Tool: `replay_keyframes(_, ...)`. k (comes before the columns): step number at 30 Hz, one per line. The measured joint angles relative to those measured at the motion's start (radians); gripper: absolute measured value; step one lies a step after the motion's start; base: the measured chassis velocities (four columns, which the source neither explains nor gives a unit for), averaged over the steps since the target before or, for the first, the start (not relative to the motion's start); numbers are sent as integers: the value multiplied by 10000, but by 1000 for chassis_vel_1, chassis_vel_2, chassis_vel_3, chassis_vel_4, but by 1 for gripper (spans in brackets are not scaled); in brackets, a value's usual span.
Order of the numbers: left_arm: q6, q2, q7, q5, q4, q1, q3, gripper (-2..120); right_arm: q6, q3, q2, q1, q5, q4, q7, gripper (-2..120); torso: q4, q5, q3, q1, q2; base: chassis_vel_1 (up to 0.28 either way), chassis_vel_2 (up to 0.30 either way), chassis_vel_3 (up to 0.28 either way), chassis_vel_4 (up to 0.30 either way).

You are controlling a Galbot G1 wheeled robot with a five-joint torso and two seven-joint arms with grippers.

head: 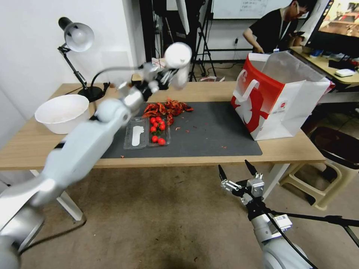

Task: Pick up the trash from the table and place it into the takeout bag.

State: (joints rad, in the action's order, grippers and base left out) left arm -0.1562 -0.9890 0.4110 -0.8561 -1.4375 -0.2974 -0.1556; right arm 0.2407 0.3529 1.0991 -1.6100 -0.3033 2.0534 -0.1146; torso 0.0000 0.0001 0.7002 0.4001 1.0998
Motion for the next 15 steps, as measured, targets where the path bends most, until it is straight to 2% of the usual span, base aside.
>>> replay_keyframes(2, 163, -966, 325, 19, 1157, 1606, -971, 0, -4, 6, 130, -70, 99, 6, 4, 100, -2, 0, 0, -1, -1, 0, 0, 0, 0)
replay_keyframes(3, 163, -966, 325, 19, 1157, 1606, -971, 0, -4, 6, 130, -70, 99, 6, 4, 100, -2, 0, 0, -1, -1, 0, 0, 0, 0)
replay_keyframes(4, 176, -1290, 435, 22, 1557, 2080, -1374, 0, 9, 27, 167, -105, 129, 4, 6, 100, -4, 4, 0, 0, 0, 0, 0, 0, 0)
replay_keyframes(5, 139, -1924, 588, 24, 2438, 2917, -2165, 0, 24, 52, 208, -160, 167, 2, 17, 100, -1, -2, 0, 0, -1, 0, 0, 0, 0)
replay_keyframes(6, 139, -1924, 588, 24, 2438, 2917, -2165, 0, 24, 52, 208, -160, 167, 2, 17, 100, -1, -2, 0, 0, -1, 0, 0, 0, 0)
replay_keyframes(7, 85, -2426, 660, -42, 3156, 3576, -2690, 0, 27, 60, 237, -166, 202, 2, 27, 100, -1, 2, 0, 0, 0, 0, 0, 0, 0)
replay_keyframes(9, 62, -3142, 664, -203, 4197, 4379, -3096, 0, 27, 56, 295, -158, 240, 5, 43, 100, 0, 4, -1, 1, 0, 0, 0, 0, 0)
replay_keyframes(11, 68, -3282, 659, -218, 4352, 4489, -3142, 0, 28, 49, 310, -155, 252, 4, 46, 100, 2, 2, -1, 0, 0, 0, 0, 0, 0)
replay_keyframes(14, 168, -3988, 587, -265, 4926, 4920, -3438, 0, 31, 4, 358, -131, 289, -11, 65, 100, -1, 2, -1, 0, 0, 0, 0, 0, 0)
replay_keyframes(15, 168, -3988, 587, -265, 4926, 4920, -3438, 0, 31, 4, 358, -131, 289, -11, 65, 100, -1, 2, -1, 0, 0, 0, 0, 0, 0)
